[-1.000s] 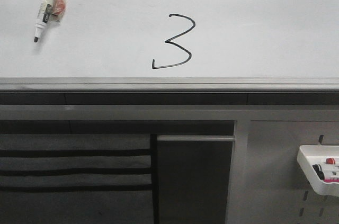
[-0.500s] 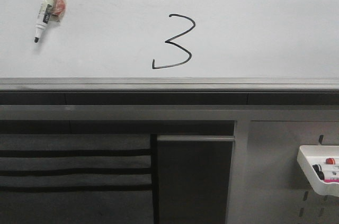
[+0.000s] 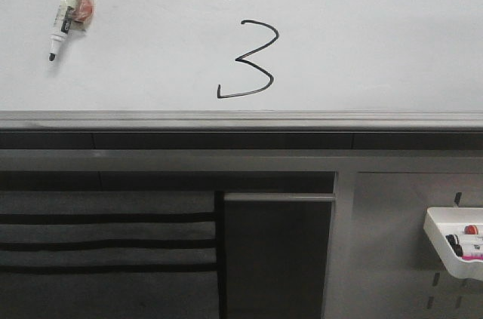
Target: Write number 3 on whiteboard
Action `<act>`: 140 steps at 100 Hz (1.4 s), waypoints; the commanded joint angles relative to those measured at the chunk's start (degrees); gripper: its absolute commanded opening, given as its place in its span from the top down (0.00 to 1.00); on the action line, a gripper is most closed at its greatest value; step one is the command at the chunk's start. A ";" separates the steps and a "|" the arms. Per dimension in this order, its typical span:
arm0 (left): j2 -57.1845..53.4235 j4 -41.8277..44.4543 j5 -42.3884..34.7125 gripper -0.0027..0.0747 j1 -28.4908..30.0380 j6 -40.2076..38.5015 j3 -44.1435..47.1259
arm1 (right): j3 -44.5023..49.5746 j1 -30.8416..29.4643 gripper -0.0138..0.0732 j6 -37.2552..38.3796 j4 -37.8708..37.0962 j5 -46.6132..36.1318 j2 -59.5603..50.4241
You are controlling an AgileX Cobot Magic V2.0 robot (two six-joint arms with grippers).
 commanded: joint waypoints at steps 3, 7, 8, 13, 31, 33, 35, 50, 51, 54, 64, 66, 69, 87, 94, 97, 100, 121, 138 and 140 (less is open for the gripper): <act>-10.48 0.18 -6.54 0.99 -0.48 -0.55 2.45 | -1.49 -0.45 0.93 0.07 -0.46 -4.42 0.10; -13.69 0.18 -7.99 0.99 -0.48 -0.55 3.68 | -1.49 -0.45 0.93 0.07 -0.46 -4.53 0.10; -14.86 0.18 -8.42 0.99 -0.48 -0.55 4.34 | -1.49 -0.45 0.93 0.07 -0.46 -4.53 0.10; -18.50 0.18 -9.59 0.99 -0.48 -0.55 5.54 | -1.49 -0.45 0.93 0.07 -0.46 -4.53 0.10; -20.33 -0.62 -15.46 0.99 -0.48 -0.55 9.97 | -1.49 -0.45 0.93 0.07 -0.46 -4.66 0.10; -20.33 -0.49 -15.74 0.99 -0.48 -0.55 10.43 | -1.49 -0.45 0.93 0.07 -0.46 -4.66 0.10; -20.78 0.12 -15.94 0.99 -0.48 -0.55 10.72 | -1.49 -0.45 0.93 0.07 -0.46 -4.66 0.10; -21.40 10.10 -16.14 0.99 -0.48 -4.38 10.72 | -1.49 -0.45 0.93 0.07 -0.46 -4.63 0.10; -21.40 10.84 -16.17 0.99 -0.48 -5.41 10.72 | -1.49 -0.45 0.93 0.07 -0.46 -4.63 0.10; -21.40 13.88 -16.27 0.99 -0.48 -8.65 10.72 | -1.49 -0.45 0.93 0.07 -0.46 -4.63 0.10; -21.40 25.29 -16.00 0.99 -0.37 -21.37 10.72 | -1.49 -0.45 0.93 0.07 -0.46 -4.63 0.10; -21.40 26.89 -15.99 0.99 -0.37 -24.30 10.72 | -1.49 -0.45 0.93 0.07 -0.46 -4.63 0.10; -21.40 30.18 -15.76 0.99 -0.37 -27.88 10.72 | -1.49 -0.45 0.93 0.07 -0.46 -4.63 0.10; -21.40 32.09 -13.70 0.99 -0.37 -31.59 10.72 | -1.49 -0.45 0.93 0.07 -0.46 -4.63 0.10; -21.29 32.09 -13.70 0.99 -0.37 -31.59 10.72 | -1.49 -0.45 0.93 0.07 -0.46 -4.63 0.10; -21.29 32.09 -13.70 0.99 -0.37 -31.59 10.72 | -1.49 -0.45 0.93 0.07 -0.46 -4.63 0.10; -21.29 32.09 -13.70 0.99 -0.37 -31.59 10.72 | -1.49 -0.45 0.93 0.07 -0.46 -4.63 0.10; -21.29 32.09 -13.70 0.99 -0.37 -31.59 10.72 | -1.49 -0.45 0.93 0.07 -0.46 -4.63 0.10; -21.29 32.09 -13.70 0.99 -0.37 -31.59 10.72 | -1.49 -0.45 0.93 0.07 -0.46 -4.63 0.10; -21.29 32.09 -13.70 0.99 -0.37 -31.59 10.72 | -1.49 -0.45 0.93 0.07 -0.46 -4.63 0.10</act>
